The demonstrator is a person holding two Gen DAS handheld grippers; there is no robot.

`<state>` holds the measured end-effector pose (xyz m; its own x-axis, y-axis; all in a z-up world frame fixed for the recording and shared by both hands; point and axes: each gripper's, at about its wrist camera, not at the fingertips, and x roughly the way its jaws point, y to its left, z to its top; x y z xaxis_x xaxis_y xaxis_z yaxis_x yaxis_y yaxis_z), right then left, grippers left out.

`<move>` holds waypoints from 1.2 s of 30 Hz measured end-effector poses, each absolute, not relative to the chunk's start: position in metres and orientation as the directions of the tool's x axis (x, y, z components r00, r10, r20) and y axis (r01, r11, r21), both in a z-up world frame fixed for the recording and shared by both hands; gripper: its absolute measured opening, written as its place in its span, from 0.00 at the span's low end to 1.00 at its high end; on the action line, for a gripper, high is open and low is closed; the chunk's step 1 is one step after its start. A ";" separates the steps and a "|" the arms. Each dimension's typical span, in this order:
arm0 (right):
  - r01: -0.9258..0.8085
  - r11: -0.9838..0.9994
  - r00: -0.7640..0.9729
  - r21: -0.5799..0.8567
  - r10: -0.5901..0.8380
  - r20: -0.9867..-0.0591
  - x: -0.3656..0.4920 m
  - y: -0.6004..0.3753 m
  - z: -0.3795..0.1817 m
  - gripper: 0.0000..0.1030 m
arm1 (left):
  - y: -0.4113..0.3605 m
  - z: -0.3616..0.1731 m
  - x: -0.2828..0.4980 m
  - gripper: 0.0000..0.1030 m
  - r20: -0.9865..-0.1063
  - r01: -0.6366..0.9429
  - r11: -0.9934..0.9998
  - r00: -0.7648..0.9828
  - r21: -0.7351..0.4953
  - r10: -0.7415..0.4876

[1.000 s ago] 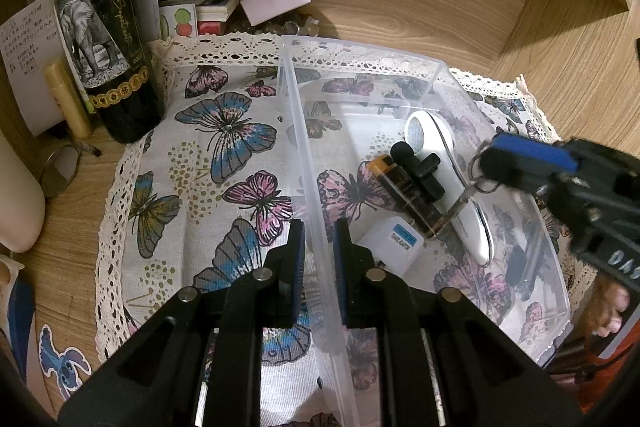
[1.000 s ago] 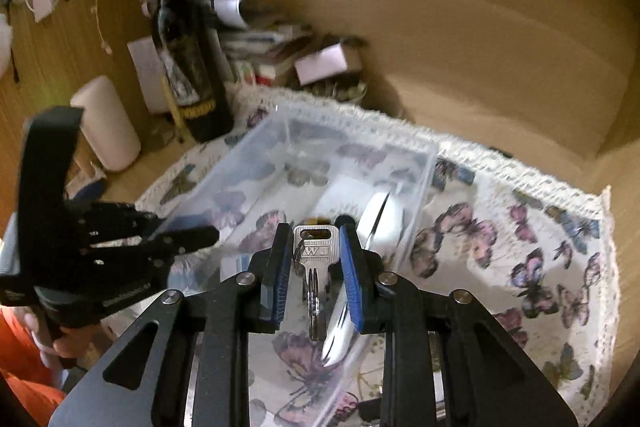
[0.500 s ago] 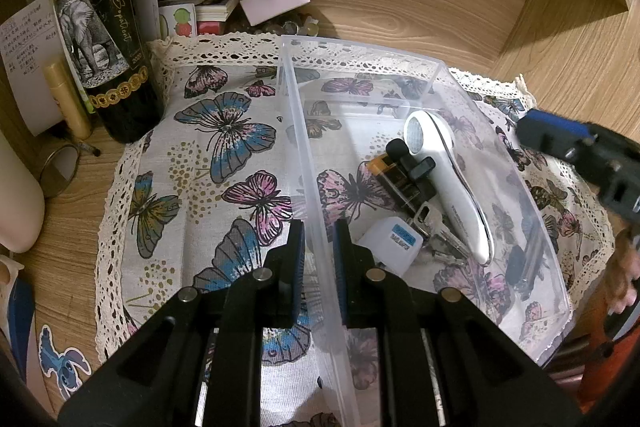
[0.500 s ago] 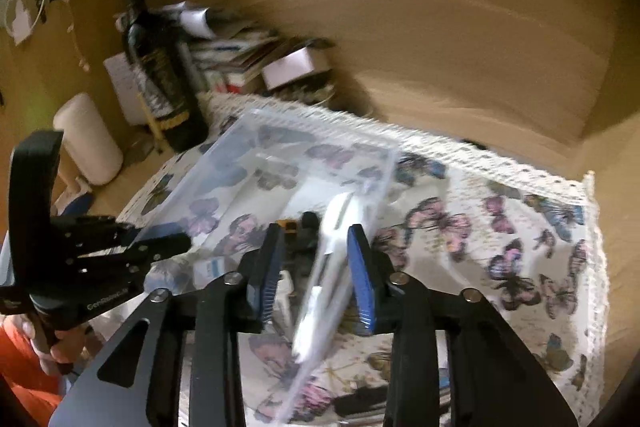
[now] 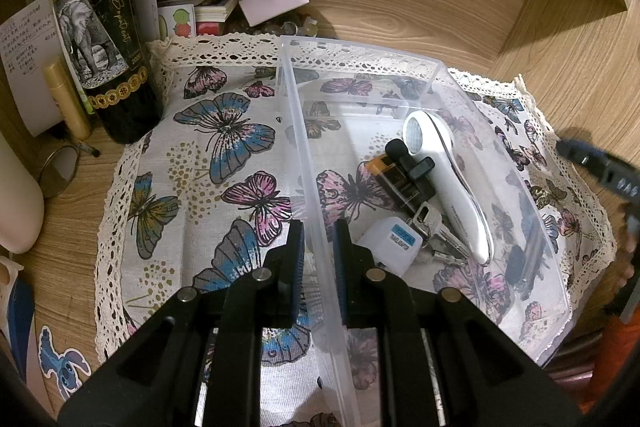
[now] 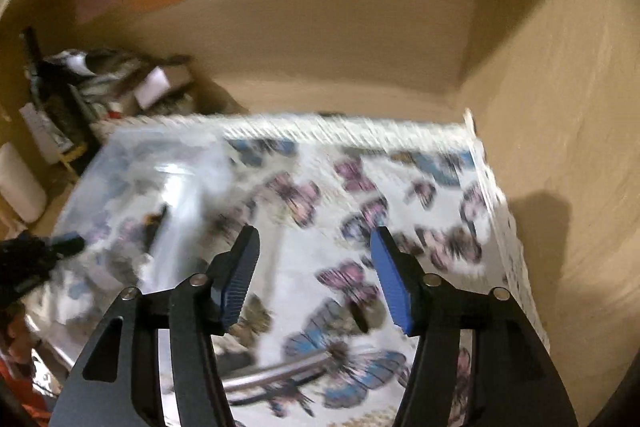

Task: Organize rigid objects
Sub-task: 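Grasp the metal ring with the right tool, then drop the metal ring into the clear box beside the case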

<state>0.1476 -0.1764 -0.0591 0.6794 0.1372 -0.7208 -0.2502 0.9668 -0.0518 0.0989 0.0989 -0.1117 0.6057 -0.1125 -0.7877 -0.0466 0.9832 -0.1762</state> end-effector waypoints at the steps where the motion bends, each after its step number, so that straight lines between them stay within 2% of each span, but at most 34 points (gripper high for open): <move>1: -0.241 0.969 0.667 -0.048 0.130 -0.734 0.150 -0.180 -0.065 0.53 | 0.098 -0.112 0.099 0.13 -0.788 -0.047 0.983 0.606 -0.176 -0.112; 11: -0.188 0.982 0.546 -0.018 0.089 -0.833 0.160 -0.199 -0.127 0.51 | 0.097 -0.111 0.100 0.13 -0.788 -0.045 0.984 0.605 -0.173 -0.111; 12: -0.188 0.982 0.560 -0.035 0.078 -0.825 0.158 -0.198 -0.127 0.49 | 0.097 -0.111 0.100 0.13 -0.788 -0.046 0.984 0.605 -0.173 -0.111; 14: -0.203 0.978 0.558 -0.040 0.082 -0.826 0.157 -0.196 -0.124 0.32 | 0.097 -0.111 0.100 0.13 -0.788 -0.047 0.984 0.606 -0.172 -0.109; 22: -0.226 0.974 0.581 -0.027 0.113 -0.806 0.153 -0.188 -0.113 0.32 | 0.097 -0.111 0.100 0.13 -0.789 -0.044 0.984 0.605 -0.171 -0.110; 36: -0.352 0.936 0.683 -0.021 0.242 -0.689 0.142 -0.142 -0.051 0.32 | 0.096 -0.111 0.101 0.13 -0.788 -0.045 0.983 0.605 -0.176 -0.113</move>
<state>0.1421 -0.1416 -0.0505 0.6835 0.2421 -0.6887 -0.3523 0.9357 -0.0207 0.1009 0.0964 -0.1112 0.6049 -0.1131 -0.7882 -0.0449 0.9835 -0.1755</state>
